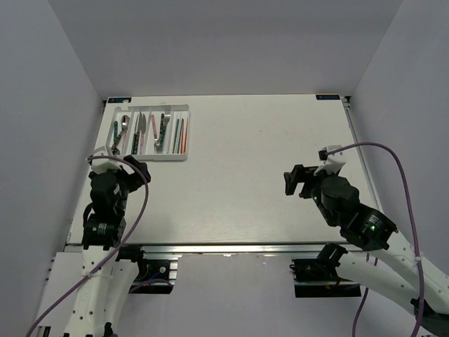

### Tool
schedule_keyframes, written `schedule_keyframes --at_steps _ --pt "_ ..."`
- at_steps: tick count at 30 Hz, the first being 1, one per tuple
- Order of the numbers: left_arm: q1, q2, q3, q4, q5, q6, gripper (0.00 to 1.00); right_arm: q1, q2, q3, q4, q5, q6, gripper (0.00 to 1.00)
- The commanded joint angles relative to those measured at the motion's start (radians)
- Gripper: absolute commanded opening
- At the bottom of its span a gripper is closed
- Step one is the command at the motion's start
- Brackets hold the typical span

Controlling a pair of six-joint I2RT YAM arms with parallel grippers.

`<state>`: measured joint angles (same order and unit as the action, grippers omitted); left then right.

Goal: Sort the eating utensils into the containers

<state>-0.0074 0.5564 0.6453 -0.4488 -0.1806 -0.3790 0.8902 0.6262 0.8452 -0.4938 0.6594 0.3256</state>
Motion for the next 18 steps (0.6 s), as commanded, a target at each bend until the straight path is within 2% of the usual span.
schedule_keyframes --at_steps 1,7,18 --pt "-0.054 -0.049 0.004 0.033 -0.005 -0.024 0.98 0.0 -0.063 -0.069 -0.019 0.0 0.023 0.89" --pt "-0.054 -0.065 0.019 -0.025 -0.166 -0.066 0.98 -0.002 -0.074 -0.098 -0.054 -0.027 0.076 0.89" --pt "-0.065 -0.056 0.017 -0.03 -0.194 -0.072 0.98 -0.002 -0.062 -0.089 -0.054 -0.035 0.098 0.89"
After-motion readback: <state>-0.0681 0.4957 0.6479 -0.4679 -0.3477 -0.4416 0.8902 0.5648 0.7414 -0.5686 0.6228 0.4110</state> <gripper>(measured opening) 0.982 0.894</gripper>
